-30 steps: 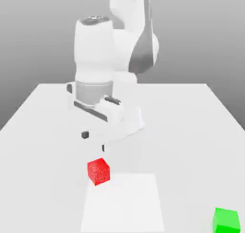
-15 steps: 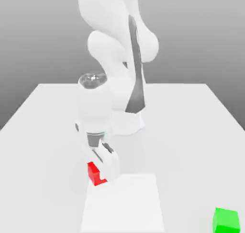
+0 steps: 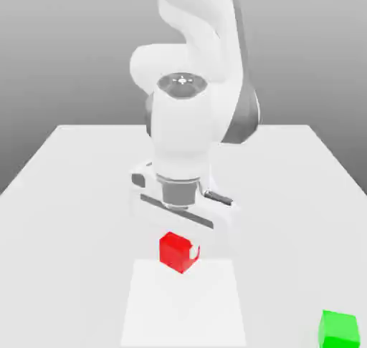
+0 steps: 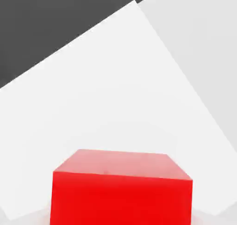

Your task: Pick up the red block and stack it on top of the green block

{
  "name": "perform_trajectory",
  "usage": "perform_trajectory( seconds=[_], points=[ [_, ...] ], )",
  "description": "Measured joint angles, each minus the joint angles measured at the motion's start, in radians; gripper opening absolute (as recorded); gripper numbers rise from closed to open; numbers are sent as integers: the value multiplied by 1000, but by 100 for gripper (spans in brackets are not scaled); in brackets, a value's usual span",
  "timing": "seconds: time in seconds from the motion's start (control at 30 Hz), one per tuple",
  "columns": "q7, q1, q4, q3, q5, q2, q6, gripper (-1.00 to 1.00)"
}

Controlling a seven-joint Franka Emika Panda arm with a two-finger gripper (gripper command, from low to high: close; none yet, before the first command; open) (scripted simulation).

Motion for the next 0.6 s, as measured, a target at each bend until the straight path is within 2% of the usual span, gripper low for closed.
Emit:
perform_trajectory(
  seconds=[0.37,0.5,0.53,0.6],
  points=[
    [-402,161,396,185,-101,235,-177,-100],
    [-385,210,435,153,-178,368,-90,-100],
    [-378,218,438,144,-189,389,-73,100],
    [-378,218,438,144,-189,389,-73,100]
  ],
)
